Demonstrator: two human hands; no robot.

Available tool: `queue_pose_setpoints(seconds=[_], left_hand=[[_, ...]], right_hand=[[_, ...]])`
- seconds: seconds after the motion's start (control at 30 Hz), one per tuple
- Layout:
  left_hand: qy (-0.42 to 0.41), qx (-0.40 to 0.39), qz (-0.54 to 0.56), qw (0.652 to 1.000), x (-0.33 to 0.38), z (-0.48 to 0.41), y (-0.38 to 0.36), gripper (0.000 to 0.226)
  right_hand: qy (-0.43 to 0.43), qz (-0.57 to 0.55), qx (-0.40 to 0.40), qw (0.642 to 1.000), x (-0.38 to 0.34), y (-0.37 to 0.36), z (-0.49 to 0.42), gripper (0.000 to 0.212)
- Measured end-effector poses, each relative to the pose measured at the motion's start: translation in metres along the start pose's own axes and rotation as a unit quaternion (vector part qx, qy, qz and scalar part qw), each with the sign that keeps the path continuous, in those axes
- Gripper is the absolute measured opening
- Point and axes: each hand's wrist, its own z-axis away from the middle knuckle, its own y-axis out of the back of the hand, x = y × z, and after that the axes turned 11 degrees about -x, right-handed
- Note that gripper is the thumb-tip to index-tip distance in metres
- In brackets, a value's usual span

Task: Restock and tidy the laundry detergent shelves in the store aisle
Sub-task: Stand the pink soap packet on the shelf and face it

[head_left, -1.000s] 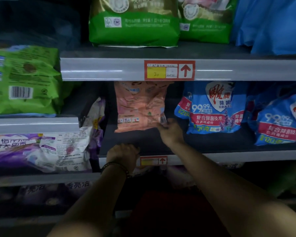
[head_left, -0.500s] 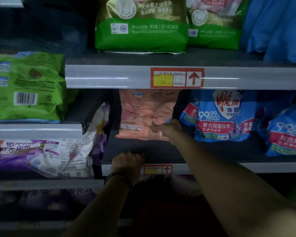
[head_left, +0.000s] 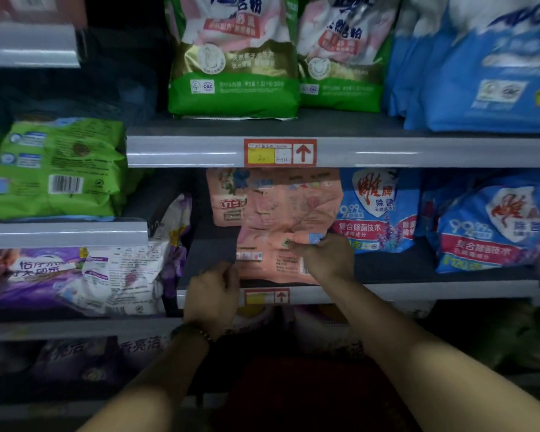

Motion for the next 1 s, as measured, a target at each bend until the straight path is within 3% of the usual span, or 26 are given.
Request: queue_pose_setpoints(seconds=[0.1,0.13,0.23,0.3,0.37,0.5,0.6,0.67,0.73,0.87,0.93,1.0], left_hand=[[-0.005,-0.017,0.163,0.986,0.037,0.019,0.006,0.014],[-0.003,-0.033,0.21,0.977,0.053,0.024,0.011,0.024],[0.065,-0.095,0.415,0.902,0.101,0.037,0.032,0.052],[0.08,-0.136,0.514,0.843,0.122,0.046,0.043,0.043],[0.074,-0.155,0.544,0.821,0.133,0.052,0.051,0.045],[0.045,-0.146,0.545,0.824,0.13,0.061,0.055,0.038],[0.103,-0.097,0.535,0.833,0.116,0.068,0.056,0.042],[0.118,-0.068,0.505,0.852,0.099,0.067,0.053,0.06],[0.112,-0.08,0.495,0.858,0.089,0.066,0.054,0.047],[0.088,-0.105,0.474,0.87,0.085,0.069,0.067,0.029],[0.09,-0.116,0.474,0.868,0.076,0.07,0.071,0.028],[0.093,-0.128,0.474,0.866,0.066,0.069,0.075,0.03]], right_hand=[[0.07,0.104,0.051,0.991,-0.013,0.01,0.033,0.035],[0.094,0.147,0.07,0.982,-0.017,0.01,0.042,0.038],[0.129,0.23,0.086,0.961,-0.03,0.01,0.075,0.03],[0.158,0.262,0.082,0.948,-0.032,0.008,0.098,0.027],[0.182,0.294,0.072,0.935,-0.03,0.002,0.117,0.031],[0.161,0.373,-0.038,0.913,-0.042,-0.016,0.149,0.07],[0.148,0.383,-0.133,0.902,-0.044,-0.016,0.158,0.076],[0.16,0.317,-0.187,0.916,-0.036,-0.011,0.158,0.066],[0.141,0.214,-0.221,0.941,-0.029,-0.004,0.156,0.054],[0.124,0.079,-0.123,0.981,-0.012,0.013,0.128,0.037],[0.078,0.017,-0.127,0.989,-0.008,0.024,0.11,0.052],[0.035,-0.031,-0.188,0.981,-0.001,0.031,0.089,0.077]])
